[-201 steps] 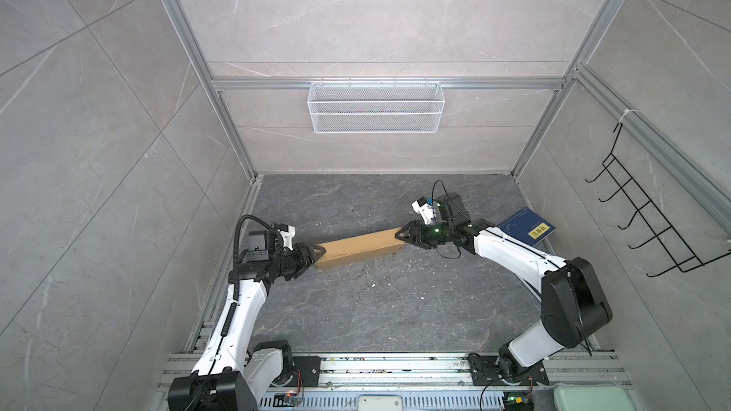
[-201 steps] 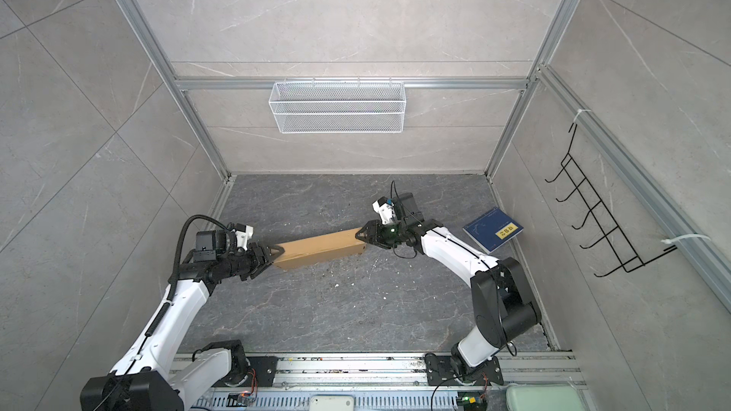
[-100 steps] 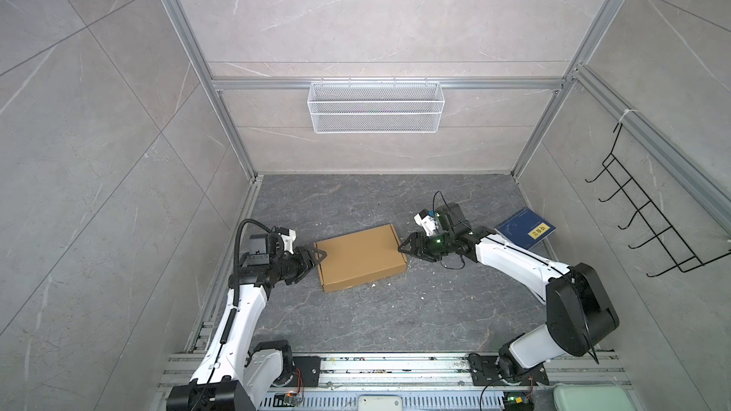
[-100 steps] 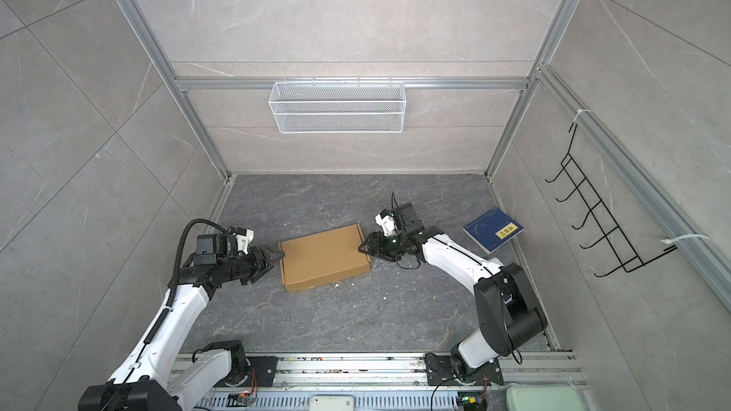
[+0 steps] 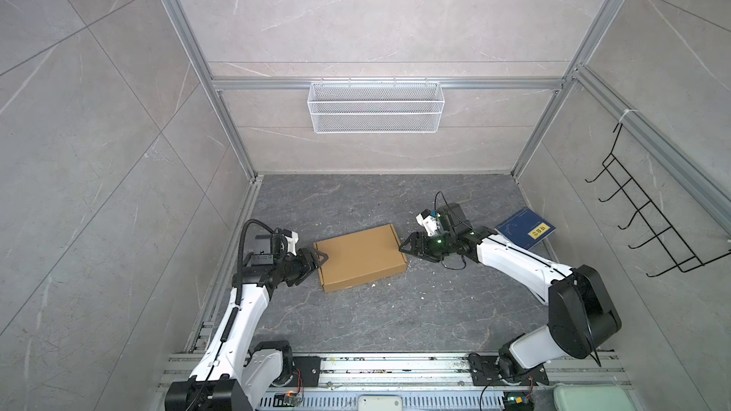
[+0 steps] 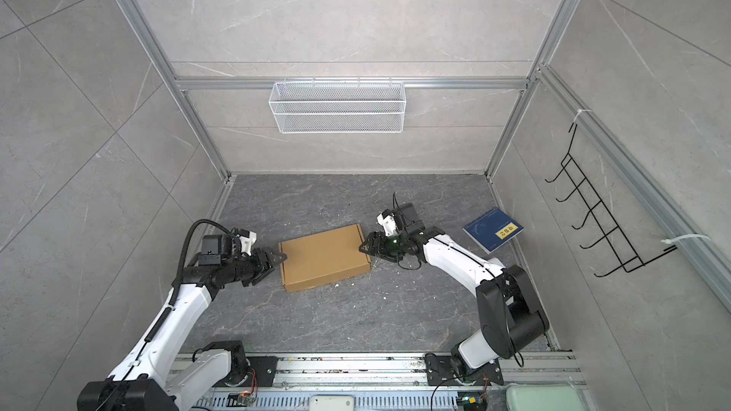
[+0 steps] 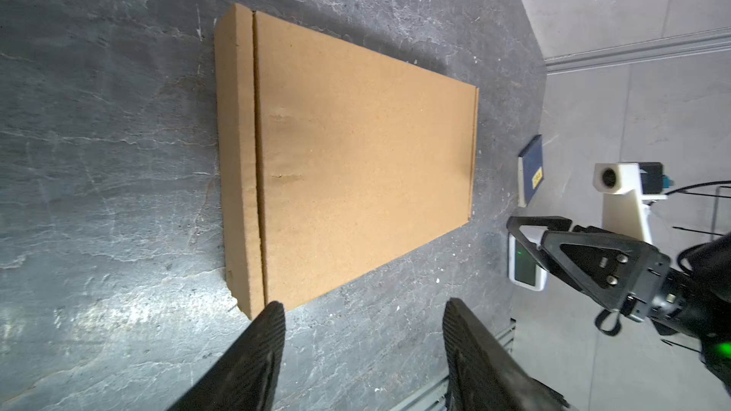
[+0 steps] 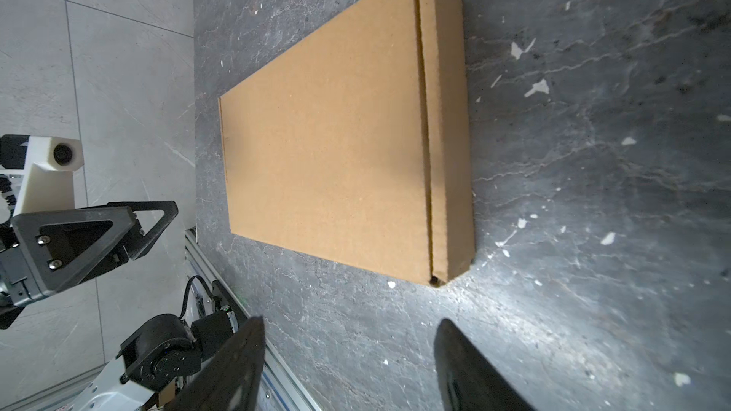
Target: Fold the paper box
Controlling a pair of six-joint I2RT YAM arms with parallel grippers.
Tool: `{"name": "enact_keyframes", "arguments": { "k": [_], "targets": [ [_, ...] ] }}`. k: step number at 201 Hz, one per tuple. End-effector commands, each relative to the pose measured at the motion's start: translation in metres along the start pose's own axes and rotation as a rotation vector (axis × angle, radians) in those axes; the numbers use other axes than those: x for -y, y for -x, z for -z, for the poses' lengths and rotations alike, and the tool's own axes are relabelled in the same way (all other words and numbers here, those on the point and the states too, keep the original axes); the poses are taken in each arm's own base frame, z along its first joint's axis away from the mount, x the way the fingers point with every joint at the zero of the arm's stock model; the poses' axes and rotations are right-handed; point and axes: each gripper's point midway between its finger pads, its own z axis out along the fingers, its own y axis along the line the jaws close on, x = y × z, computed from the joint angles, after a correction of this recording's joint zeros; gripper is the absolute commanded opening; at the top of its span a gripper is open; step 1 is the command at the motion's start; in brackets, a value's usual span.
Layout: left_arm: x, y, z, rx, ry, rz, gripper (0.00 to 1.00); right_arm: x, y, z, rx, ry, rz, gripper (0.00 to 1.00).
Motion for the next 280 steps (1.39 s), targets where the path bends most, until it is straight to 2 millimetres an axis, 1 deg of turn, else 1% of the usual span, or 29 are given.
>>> {"name": "enact_keyframes", "arguments": {
  "k": [1, 15, 37, 55, 76, 94, 112, 132, 144, 166, 182, 201, 228, 241, 254, 271, 280],
  "targets": [
    [-0.014, 0.006, -0.008, 0.068, 0.086, -0.015, 0.67, 0.019, -0.004, -0.012, -0.030, -0.103, 0.018, 0.71],
    [-0.022, 0.008, -0.012, 0.098, 0.131, -0.031, 0.68, 0.026, -0.002, -0.015, -0.025, -0.156, 0.031, 0.73],
    [-0.029, 0.018, -0.016, 0.167, 0.165, -0.053, 0.68, 0.032, 0.006, -0.019, -0.009, -0.232, 0.057, 0.76],
    [-0.033, 0.025, -0.017, 0.213, 0.189, -0.068, 0.68, 0.028, 0.011, -0.027, -0.006, -0.251, 0.073, 0.79],
    [-0.031, 0.030, -0.019, 0.232, 0.182, -0.083, 0.69, 0.023, 0.015, -0.036, -0.005, -0.249, 0.075, 0.80],
    [-0.029, 0.028, -0.030, 0.210, 0.142, -0.075, 0.69, 0.020, 0.015, -0.050, -0.021, -0.244, 0.075, 0.80],
    [-0.027, 0.024, -0.044, 0.170, 0.104, -0.055, 0.69, 0.017, 0.015, -0.064, -0.040, -0.236, 0.069, 0.80],
    [-0.017, 0.022, -0.060, 0.139, 0.073, -0.068, 0.68, 0.010, 0.020, -0.070, -0.044, -0.214, 0.068, 0.79],
    [-0.008, 0.020, -0.071, 0.120, 0.051, -0.088, 0.68, 0.003, 0.021, -0.071, -0.048, -0.180, 0.066, 0.78],
    [0.014, 0.018, -0.091, 0.072, 0.012, -0.126, 0.68, -0.002, 0.022, -0.068, -0.053, -0.155, 0.062, 0.77],
    [0.032, 0.019, -0.104, 0.045, -0.008, -0.162, 0.68, 0.000, 0.025, -0.060, -0.045, -0.135, 0.046, 0.77],
    [0.053, 0.022, -0.118, 0.020, -0.041, -0.191, 0.67, 0.011, 0.031, -0.047, -0.024, -0.132, 0.015, 0.77],
    [0.073, 0.030, -0.131, 0.006, -0.068, -0.228, 0.67, 0.035, 0.039, -0.021, 0.009, -0.147, -0.024, 0.77],
    [0.078, 0.031, -0.137, -0.005, -0.072, -0.240, 0.68, 0.043, 0.037, -0.016, 0.009, -0.142, -0.038, 0.77],
    [0.077, 0.028, -0.143, -0.023, -0.064, -0.247, 0.67, 0.050, 0.032, -0.019, -0.009, -0.141, -0.053, 0.77],
    [0.068, 0.021, -0.149, -0.047, -0.037, -0.244, 0.67, 0.053, 0.023, -0.028, -0.034, -0.115, -0.074, 0.77],
    [0.064, 0.019, -0.150, -0.053, -0.028, -0.240, 0.67, 0.055, 0.022, -0.030, -0.029, -0.109, -0.082, 0.77]
  ]
}}
